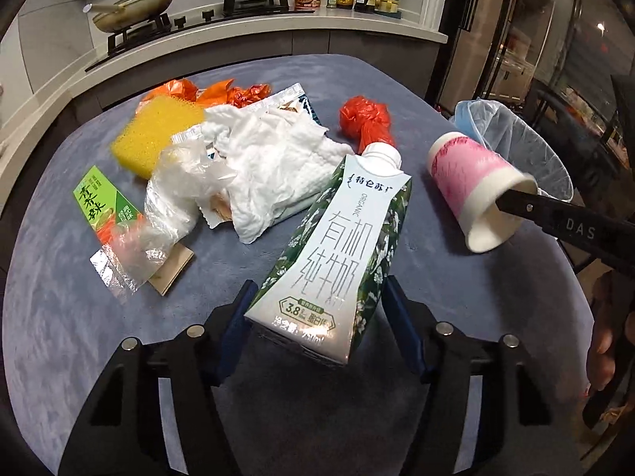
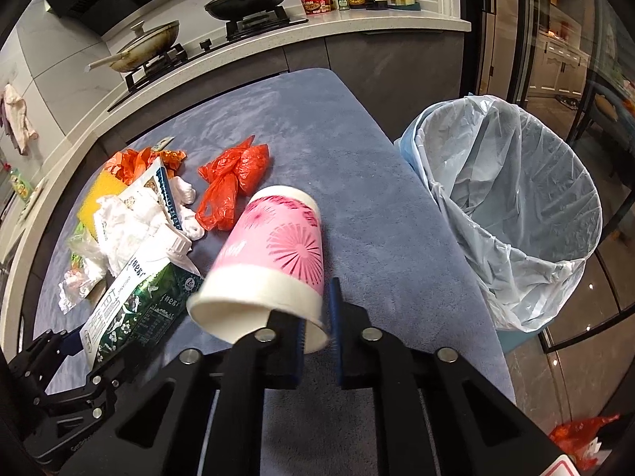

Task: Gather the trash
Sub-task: 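Carry the cup and carton over the bin and open both tools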

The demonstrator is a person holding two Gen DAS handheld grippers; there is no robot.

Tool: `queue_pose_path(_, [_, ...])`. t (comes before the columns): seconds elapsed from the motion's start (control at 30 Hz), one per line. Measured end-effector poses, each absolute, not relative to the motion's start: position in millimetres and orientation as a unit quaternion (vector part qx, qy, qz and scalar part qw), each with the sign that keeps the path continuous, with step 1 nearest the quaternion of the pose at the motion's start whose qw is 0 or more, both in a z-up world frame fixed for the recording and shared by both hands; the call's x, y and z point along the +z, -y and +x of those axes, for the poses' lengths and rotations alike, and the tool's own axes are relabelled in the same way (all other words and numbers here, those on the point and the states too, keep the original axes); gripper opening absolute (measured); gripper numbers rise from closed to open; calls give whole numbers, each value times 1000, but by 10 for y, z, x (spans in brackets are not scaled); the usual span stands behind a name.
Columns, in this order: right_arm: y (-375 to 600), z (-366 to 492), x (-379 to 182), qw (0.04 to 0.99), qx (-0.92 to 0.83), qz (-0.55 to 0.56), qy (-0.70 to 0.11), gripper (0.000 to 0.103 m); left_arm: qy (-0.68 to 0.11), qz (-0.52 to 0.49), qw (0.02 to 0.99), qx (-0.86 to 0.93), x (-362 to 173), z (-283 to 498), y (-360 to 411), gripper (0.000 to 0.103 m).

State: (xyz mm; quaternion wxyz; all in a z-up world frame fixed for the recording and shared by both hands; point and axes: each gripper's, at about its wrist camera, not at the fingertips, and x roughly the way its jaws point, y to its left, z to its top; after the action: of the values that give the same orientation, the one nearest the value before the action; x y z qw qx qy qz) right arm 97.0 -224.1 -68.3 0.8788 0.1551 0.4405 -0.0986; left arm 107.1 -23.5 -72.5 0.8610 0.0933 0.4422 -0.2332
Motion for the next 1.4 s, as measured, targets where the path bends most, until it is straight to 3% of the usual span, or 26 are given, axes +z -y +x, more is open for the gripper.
queue_pose_path(0.3, [2398, 795, -397, 892, -110, 157, -409, 4, -412, 80, 874, -245, -143, 883, 400, 50])
queue_pose_path(0.8, [3522, 556, -278, 884, -210, 188, -373, 4, -327, 88, 883, -325, 624, 1184, 1540, 48])
queue_pose_path(0.97, [3946, 639, -438, 869, -246, 196, -381, 4, -314, 83, 866, -380, 644, 1387, 2199, 48])
queue_pose_path(1.17, [4252, 776, -681, 853, -270, 198, -401, 4, -356, 83, 833, -415, 219, 1689, 2928, 48])
queue_pose_path(1.23, [4301, 772, -728, 851, -277, 197, -400, 9, -375, 79, 823, -421, 38, 1745, 3095, 48])
queue_pose_path(1.33, [4358, 769, -807, 845, -287, 203, -403, 31, -402, 70, 807, -427, -200, 1804, 3261, 49])
queue_pose_path(1.4, [4356, 736, -808, 845, -290, 203, -400, 34, -407, 75, 803, -430, -298, 1784, 3298, 51])
